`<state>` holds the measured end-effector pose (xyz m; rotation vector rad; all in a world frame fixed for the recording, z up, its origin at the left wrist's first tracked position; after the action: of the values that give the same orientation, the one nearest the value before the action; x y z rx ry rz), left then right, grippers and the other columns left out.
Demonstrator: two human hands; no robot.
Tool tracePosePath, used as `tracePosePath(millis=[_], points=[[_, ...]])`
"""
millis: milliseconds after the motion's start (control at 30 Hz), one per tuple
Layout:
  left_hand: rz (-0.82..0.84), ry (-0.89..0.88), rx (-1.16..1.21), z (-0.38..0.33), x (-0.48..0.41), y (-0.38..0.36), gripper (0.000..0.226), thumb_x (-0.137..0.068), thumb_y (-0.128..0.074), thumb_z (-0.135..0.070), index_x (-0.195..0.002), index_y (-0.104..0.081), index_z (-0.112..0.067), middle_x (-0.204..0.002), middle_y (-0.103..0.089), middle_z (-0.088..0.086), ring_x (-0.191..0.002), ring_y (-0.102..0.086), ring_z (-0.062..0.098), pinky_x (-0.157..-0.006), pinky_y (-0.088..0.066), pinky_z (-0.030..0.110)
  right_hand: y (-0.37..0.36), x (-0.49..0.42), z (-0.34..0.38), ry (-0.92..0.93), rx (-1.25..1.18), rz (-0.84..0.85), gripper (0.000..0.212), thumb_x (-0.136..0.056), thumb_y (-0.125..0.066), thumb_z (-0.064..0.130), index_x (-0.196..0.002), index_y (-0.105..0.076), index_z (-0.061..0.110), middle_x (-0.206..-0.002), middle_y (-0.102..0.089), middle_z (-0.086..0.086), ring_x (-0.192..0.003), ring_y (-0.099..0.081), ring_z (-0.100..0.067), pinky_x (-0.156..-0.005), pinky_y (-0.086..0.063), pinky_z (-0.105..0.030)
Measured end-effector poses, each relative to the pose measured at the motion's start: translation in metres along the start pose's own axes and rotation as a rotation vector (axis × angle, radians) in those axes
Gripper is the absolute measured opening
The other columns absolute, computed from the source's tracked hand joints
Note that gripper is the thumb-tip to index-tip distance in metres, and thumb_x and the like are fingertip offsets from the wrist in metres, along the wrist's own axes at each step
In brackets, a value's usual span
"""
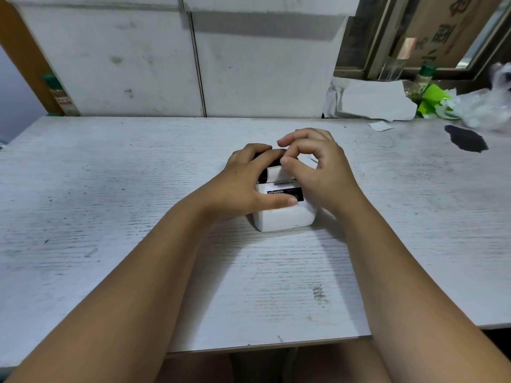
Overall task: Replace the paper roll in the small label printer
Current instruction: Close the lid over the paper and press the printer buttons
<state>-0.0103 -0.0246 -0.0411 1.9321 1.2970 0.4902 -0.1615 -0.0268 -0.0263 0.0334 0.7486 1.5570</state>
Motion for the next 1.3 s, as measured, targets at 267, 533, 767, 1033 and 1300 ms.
tracePosePath(millis=[267,533,767,1033,1300], points=[[-0.004,-0.026,-0.014,-0.001,0.0,0.0,0.069,-0.066,-0.066,-0.063,-0.128,-0.037,-0.052,-0.135,-0.03,-0.017,-0.135,-0.023,0.013,-0.109,-0.025,0.031,-0.001,0.0,-0.001,0.017,-0.033,0.026,0.016,-0.073,-0.057,0.021,-0.058,-0.058,0.029,-0.095,-0.062,0.019,-0.117,-0.048,-0.011,-0.092,-0.033,-0.009],[0.026,-0.023,-0.103,-0.002,0.0,0.0,0.092,-0.072,-0.062,-0.064,-0.148,-0.015,-0.041,-0.157,-0.013,-0.021,-0.148,-0.002,0.012,-0.117,-0.008,0.03,0.005,-0.005,-0.007,-0.164,-0.273,-0.088,0.042,-0.098,-0.046,0.031,-0.064,-0.06,0.01,-0.083,-0.068,0.007,-0.079,-0.062,0.01,-0.074,-0.044,-0.006],[0.01,-0.018,-0.116,-0.003,0.0,-0.001,0.095,-0.073,-0.061,-0.06,-0.149,-0.011,-0.034,-0.157,-0.007,-0.024,-0.145,0.011,0.003,-0.111,-0.002,0.021,-0.004,-0.008,-0.021,-0.394,-0.392,-0.17,0.021,-0.093,-0.05,0.012,-0.08,-0.065,0.018,-0.097,-0.07,-0.008,-0.096,-0.067,-0.023,-0.094,-0.051,-0.044],[0.015,-0.039,-0.107,-0.004,0.0,-0.002,0.093,-0.075,-0.062,-0.057,-0.15,-0.012,-0.034,-0.159,-0.009,-0.017,-0.147,0.009,0.009,-0.112,-0.001,0.022,-0.011,-0.006,-0.024,-0.454,-0.503,-0.013,0.014,-0.093,-0.056,0.013,-0.099,-0.068,0.017,-0.096,-0.071,-0.003,-0.086,-0.067,-0.017,-0.081,-0.055,-0.035],[-0.024,-0.11,-0.067,-0.011,0.004,0.0,0.078,-0.08,-0.066,-0.044,-0.145,-0.025,-0.036,-0.154,-0.022,-0.017,-0.129,0.0,-0.009,-0.106,0.0,0.014,-0.011,-0.005,-0.026,-0.47,-0.599,0.051,0.018,-0.095,-0.054,0.014,-0.102,-0.069,0.02,-0.098,-0.073,-0.002,-0.089,-0.068,-0.019,-0.081,-0.056,-0.036]])
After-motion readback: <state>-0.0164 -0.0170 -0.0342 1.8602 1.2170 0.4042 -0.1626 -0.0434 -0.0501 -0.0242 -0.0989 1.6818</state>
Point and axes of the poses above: each hand's wrist, its own x-axis away from the middle knuckle, its own y-axis out of the back of the hand, z = x × y, the point moved 2 cm from there along -x, towards the middle knuckle
